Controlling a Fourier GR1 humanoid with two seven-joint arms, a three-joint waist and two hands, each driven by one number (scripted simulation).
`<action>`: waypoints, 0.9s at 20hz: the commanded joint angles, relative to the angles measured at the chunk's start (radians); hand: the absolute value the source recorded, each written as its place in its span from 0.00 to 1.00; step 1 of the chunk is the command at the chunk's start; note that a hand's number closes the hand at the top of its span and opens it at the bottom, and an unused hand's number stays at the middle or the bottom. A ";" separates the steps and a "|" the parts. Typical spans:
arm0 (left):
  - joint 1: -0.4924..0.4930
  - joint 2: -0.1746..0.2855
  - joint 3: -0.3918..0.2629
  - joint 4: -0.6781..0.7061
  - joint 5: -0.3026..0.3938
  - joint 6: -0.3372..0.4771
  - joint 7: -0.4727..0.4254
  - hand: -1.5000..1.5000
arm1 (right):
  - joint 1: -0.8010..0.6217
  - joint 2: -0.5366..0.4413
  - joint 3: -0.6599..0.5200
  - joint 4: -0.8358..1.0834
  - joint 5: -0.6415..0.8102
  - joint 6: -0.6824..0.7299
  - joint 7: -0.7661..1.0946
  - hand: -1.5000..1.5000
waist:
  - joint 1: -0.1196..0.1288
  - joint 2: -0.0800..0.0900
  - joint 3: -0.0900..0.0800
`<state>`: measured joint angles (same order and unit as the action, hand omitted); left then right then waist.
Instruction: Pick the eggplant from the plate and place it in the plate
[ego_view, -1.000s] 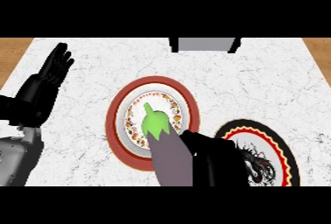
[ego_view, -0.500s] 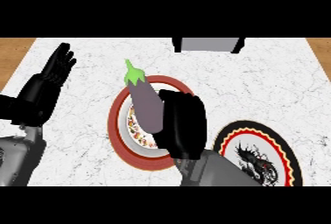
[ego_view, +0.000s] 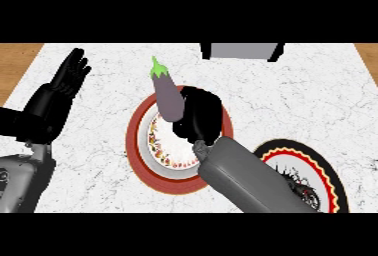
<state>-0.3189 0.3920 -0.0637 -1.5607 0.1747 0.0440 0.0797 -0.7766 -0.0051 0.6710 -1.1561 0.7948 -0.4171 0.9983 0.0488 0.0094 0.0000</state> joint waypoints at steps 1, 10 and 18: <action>-0.058 -0.018 0.010 0.050 -0.009 0.011 0.012 0.50 | -0.097 0.005 -0.021 0.158 -0.126 -0.133 0.046 0.00 | 0.004 0.006 0.000; -0.027 -0.030 0.000 0.018 -0.012 -0.016 -0.014 0.50 | -0.120 0.005 0.043 0.257 -0.337 -0.468 -0.203 0.00 | 0.036 0.010 0.001; -0.018 -0.028 0.022 0.014 -0.025 0.002 0.008 0.50 | -0.085 0.005 -0.001 0.151 -0.473 -0.665 -0.335 0.00 | -0.008 -0.002 0.001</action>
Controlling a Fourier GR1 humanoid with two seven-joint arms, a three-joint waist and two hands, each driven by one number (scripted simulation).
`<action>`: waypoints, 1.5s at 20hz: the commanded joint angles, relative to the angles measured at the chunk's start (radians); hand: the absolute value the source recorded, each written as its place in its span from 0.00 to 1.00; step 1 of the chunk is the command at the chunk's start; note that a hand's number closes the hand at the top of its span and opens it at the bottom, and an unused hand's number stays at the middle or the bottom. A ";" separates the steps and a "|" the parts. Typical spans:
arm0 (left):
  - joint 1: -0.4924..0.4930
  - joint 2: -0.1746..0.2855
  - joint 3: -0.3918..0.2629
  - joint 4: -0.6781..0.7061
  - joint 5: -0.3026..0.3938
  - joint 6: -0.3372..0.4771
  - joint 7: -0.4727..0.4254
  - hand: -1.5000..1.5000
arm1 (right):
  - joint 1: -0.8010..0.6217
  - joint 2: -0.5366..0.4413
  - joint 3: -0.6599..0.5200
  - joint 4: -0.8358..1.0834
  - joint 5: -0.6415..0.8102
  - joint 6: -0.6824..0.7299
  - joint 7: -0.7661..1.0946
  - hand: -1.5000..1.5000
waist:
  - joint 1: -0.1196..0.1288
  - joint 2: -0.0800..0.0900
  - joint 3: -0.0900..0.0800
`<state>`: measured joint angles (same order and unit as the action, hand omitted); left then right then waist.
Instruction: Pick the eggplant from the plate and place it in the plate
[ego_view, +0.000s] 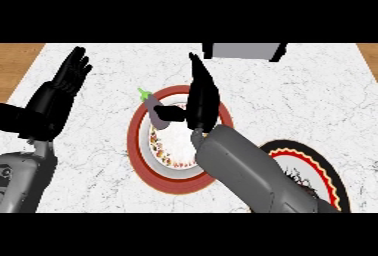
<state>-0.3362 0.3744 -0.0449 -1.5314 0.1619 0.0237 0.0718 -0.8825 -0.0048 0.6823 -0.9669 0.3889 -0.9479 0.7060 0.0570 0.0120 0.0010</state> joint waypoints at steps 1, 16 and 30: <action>0.021 0.018 0.016 -0.020 0.004 -0.019 0.009 0.50 | 0.036 0.005 0.019 -0.054 -0.060 -0.174 -0.026 0.00 | -0.019 -0.007 0.000; 0.084 0.008 0.072 -0.091 -0.016 -0.019 0.056 0.50 | 0.595 -0.281 -0.089 -0.700 -0.036 -0.035 -0.168 0.00 | -0.069 -0.017 -0.001; 0.105 -0.032 0.098 -0.146 -0.058 -0.035 0.089 0.50 | 1.035 -0.483 -0.255 -1.009 -0.247 0.133 -0.516 0.00 | -0.061 -0.014 -0.001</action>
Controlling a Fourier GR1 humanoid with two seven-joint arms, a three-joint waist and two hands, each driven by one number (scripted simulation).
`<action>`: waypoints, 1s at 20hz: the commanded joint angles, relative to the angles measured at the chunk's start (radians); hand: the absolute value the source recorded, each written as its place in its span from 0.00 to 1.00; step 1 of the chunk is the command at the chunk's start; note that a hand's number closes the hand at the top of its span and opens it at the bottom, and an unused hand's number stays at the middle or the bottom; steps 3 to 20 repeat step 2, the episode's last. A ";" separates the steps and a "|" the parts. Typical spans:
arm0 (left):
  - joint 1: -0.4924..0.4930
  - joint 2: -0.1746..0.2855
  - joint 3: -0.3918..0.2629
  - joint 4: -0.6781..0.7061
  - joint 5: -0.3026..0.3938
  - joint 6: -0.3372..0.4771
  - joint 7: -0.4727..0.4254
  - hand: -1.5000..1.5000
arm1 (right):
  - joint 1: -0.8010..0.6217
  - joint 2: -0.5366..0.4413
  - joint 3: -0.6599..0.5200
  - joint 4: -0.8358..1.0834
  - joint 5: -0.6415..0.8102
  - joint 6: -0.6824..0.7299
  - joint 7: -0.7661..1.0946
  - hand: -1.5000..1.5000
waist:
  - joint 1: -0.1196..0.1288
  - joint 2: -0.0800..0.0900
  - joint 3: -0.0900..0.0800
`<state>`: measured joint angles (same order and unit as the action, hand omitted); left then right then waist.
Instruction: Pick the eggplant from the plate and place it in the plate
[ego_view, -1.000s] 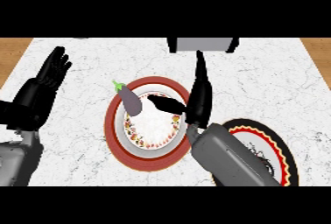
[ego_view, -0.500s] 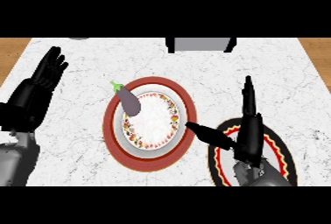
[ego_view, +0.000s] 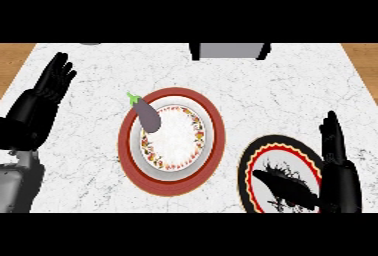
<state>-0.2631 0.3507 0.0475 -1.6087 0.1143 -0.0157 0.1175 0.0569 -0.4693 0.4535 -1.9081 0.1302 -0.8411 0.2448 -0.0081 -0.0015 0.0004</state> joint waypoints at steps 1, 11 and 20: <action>0.012 0.009 0.025 0.012 0.001 -0.047 -0.030 0.50 | 0.116 -0.016 -0.066 -0.004 -0.040 0.047 -0.137 0.00 | 0.002 0.001 0.000; -0.043 0.029 0.050 0.018 0.017 -0.041 0.039 0.50 | 0.108 -0.044 -0.075 -0.050 0.023 0.030 -0.051 0.00 | 0.000 0.000 0.000; -0.043 0.029 0.050 0.018 0.017 -0.041 0.039 0.50 | 0.108 -0.044 -0.075 -0.050 0.023 0.030 -0.051 0.00 | 0.000 0.000 0.000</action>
